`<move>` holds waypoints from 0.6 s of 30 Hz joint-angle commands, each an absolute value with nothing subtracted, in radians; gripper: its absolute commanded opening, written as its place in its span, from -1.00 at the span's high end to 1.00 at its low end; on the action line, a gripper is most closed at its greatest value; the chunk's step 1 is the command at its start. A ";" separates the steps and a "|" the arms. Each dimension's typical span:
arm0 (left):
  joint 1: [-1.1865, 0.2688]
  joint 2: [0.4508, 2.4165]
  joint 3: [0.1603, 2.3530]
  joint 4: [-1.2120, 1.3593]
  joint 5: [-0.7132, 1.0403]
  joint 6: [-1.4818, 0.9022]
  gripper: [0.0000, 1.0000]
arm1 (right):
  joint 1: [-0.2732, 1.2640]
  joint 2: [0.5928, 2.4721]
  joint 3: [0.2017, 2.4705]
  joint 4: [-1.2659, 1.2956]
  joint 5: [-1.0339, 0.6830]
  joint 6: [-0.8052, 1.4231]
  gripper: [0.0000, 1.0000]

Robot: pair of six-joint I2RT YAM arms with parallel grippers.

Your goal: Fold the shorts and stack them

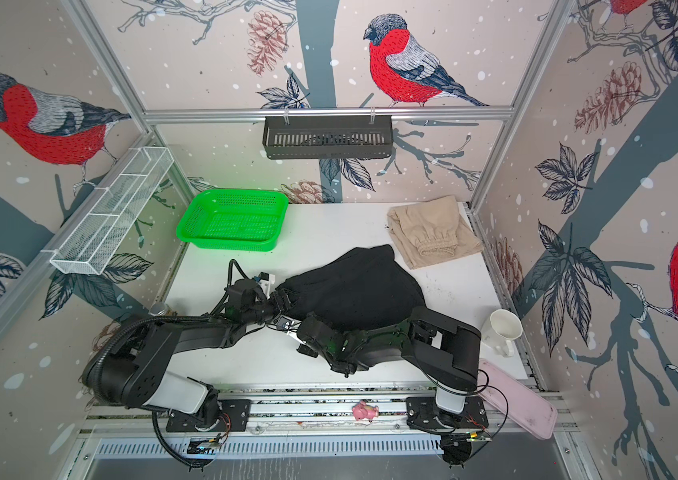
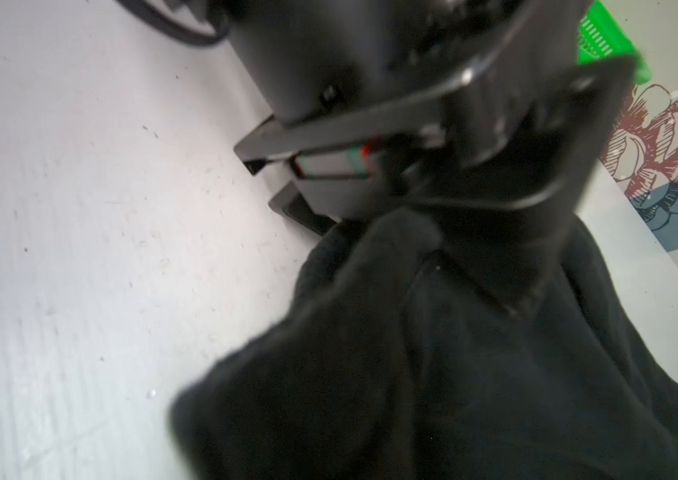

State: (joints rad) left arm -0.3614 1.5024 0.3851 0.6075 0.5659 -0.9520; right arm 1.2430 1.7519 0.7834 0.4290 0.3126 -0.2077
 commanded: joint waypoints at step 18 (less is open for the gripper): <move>-0.224 1.259 0.903 -0.501 0.621 -0.509 1.00 | 0.921 1.495 0.768 0.105 0.075 0.104 0.00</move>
State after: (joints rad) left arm -0.2298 1.2667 0.8204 -0.2695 0.6235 -0.6266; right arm 0.9272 1.4979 0.7769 0.1204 0.1196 0.0795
